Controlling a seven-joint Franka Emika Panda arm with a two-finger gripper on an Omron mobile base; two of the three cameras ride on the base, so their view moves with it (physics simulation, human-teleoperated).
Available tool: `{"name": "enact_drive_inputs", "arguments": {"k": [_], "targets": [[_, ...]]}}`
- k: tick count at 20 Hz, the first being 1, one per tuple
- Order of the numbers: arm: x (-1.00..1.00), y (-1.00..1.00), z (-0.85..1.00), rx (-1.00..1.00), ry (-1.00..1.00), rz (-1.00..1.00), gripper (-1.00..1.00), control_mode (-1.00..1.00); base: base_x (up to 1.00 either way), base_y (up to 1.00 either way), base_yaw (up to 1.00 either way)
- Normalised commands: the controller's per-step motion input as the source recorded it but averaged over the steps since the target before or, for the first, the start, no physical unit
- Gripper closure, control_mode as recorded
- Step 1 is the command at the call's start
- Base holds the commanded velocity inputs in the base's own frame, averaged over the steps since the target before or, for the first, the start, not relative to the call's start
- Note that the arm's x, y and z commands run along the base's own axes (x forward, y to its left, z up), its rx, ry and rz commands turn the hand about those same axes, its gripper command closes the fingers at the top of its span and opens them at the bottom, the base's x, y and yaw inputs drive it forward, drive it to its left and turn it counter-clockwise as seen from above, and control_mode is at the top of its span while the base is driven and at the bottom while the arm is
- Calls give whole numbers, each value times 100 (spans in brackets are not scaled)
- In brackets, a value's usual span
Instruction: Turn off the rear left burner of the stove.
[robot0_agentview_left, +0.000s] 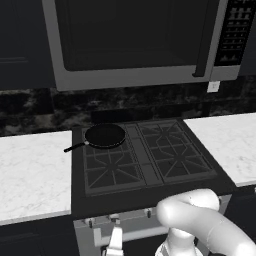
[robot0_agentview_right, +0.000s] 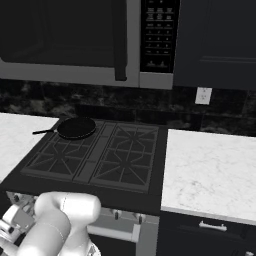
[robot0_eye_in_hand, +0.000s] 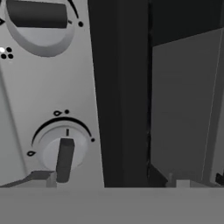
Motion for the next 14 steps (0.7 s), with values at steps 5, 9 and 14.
{"name": "enact_drive_inputs", "arguments": {"k": [5,9,14], "targets": [[23,0,0,22,0,11,-100,-100,0,0,0],[31,1,0,17,0,8,-100,-100,0,0,0],[19,16,-5,9,0,7,-100,-100,0,0,0]]}}
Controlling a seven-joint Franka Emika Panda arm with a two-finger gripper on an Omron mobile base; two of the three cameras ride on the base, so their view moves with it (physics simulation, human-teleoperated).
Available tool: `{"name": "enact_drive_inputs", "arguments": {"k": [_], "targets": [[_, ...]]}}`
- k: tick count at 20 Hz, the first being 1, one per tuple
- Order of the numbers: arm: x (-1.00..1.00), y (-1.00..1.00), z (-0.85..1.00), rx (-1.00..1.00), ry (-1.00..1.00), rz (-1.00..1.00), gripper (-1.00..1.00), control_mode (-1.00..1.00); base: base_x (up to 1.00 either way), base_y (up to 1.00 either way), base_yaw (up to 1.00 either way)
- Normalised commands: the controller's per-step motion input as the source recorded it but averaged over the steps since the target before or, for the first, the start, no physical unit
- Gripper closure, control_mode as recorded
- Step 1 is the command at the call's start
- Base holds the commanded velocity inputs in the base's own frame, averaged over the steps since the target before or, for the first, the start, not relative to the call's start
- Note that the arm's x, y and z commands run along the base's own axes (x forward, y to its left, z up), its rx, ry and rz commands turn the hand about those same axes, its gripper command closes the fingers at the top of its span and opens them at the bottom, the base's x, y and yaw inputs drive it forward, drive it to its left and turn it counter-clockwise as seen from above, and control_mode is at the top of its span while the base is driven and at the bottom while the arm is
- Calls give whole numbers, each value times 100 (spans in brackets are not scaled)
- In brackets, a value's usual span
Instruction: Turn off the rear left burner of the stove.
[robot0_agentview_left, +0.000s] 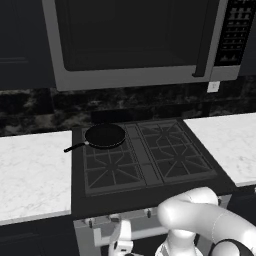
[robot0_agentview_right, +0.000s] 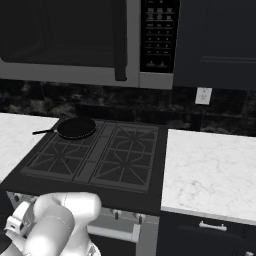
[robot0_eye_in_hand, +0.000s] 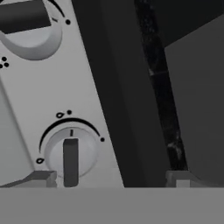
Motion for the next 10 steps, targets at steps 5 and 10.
{"name": "enact_drive_inputs", "arguments": {"k": [5,10], "targets": [[6,25,-5,11,0,9,-100,-100,0,0,0],[8,27,-7,2,0,8,-100,-100,0,0,0]]}}
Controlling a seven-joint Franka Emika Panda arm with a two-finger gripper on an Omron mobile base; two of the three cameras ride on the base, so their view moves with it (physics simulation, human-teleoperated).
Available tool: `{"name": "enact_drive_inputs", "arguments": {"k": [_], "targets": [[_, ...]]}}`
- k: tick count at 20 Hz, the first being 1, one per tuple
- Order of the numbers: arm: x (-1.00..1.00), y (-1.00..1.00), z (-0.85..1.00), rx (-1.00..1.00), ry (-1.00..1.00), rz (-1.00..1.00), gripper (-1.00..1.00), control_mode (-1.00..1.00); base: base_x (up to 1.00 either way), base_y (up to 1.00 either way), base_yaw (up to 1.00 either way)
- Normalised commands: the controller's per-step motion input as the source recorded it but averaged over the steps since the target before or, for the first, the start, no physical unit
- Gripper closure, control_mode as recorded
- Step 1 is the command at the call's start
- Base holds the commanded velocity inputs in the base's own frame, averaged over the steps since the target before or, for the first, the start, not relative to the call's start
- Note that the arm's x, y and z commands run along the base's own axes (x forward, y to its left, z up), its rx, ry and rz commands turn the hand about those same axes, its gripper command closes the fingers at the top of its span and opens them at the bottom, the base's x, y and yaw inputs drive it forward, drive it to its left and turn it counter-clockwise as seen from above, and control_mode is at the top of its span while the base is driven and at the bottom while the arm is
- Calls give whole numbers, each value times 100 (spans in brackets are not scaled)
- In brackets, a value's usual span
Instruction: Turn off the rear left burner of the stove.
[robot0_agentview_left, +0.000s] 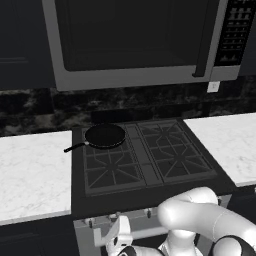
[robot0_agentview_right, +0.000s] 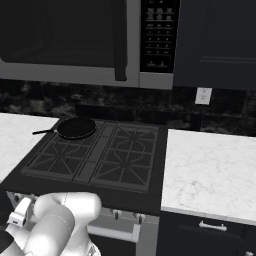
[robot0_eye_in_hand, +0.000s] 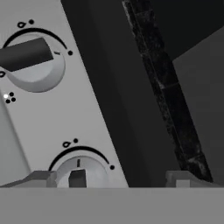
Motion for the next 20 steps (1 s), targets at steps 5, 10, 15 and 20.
{"name": "enact_drive_inputs", "arguments": {"k": [5,10,15,20], "targets": [[-1,45,-12,0,0,6,-100,-100,0,0,0],[-21,17,-37,7,0,1,-100,-100,0,0,0],[-35,14,-41,1,0,0,-100,-100,0,0,0],[9,3,-2,0,0,0,-100,-100,0,0,0]]}}
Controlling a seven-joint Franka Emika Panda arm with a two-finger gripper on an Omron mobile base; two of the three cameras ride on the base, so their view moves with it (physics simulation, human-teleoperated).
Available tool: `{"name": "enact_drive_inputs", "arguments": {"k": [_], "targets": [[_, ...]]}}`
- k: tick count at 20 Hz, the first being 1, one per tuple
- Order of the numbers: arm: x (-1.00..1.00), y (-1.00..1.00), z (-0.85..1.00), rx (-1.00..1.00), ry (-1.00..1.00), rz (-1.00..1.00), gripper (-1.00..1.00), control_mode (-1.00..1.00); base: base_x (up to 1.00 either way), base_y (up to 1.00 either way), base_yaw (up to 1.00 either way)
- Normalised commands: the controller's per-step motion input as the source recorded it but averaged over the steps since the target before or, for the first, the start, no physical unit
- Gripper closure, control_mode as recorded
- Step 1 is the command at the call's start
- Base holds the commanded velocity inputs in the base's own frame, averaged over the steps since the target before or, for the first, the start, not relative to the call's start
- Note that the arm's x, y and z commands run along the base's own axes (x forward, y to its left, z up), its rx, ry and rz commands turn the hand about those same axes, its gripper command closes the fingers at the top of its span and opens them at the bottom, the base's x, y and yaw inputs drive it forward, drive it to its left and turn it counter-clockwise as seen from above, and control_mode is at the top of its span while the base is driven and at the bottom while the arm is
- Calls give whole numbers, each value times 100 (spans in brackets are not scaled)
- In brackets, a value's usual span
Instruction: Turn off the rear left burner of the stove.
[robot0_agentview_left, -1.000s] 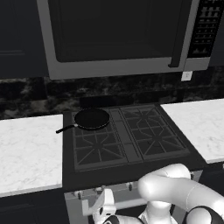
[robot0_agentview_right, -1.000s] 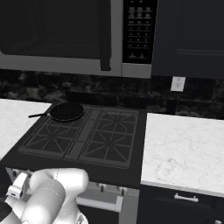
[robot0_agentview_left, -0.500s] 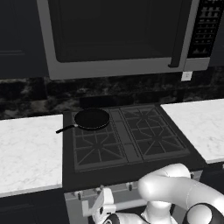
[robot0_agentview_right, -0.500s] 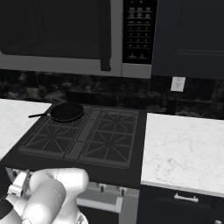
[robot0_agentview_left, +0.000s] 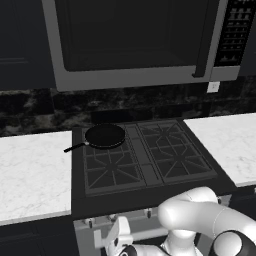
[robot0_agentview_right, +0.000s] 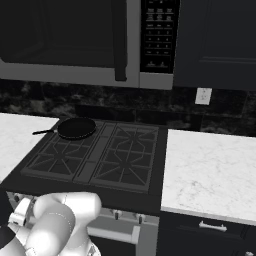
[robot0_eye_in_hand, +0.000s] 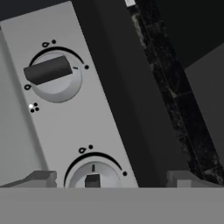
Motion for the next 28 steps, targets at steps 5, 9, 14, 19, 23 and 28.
{"name": "enact_drive_inputs", "arguments": {"k": [5,9,14,19,23,28], "targets": [[8,0,-23,0,0,0,-100,-100,0,0,0],[0,0,-42,0,0,-2,-100,-100,0,0,0],[27,0,-17,5,0,-1,100,-100,0,0,0],[28,-11,0,4,0,0,100,-100,0,0,0],[22,-20,1,43,0,-1,100,-100,0,0,0],[19,-21,7,63,-2,-4,100,-100,0,0,0]]}}
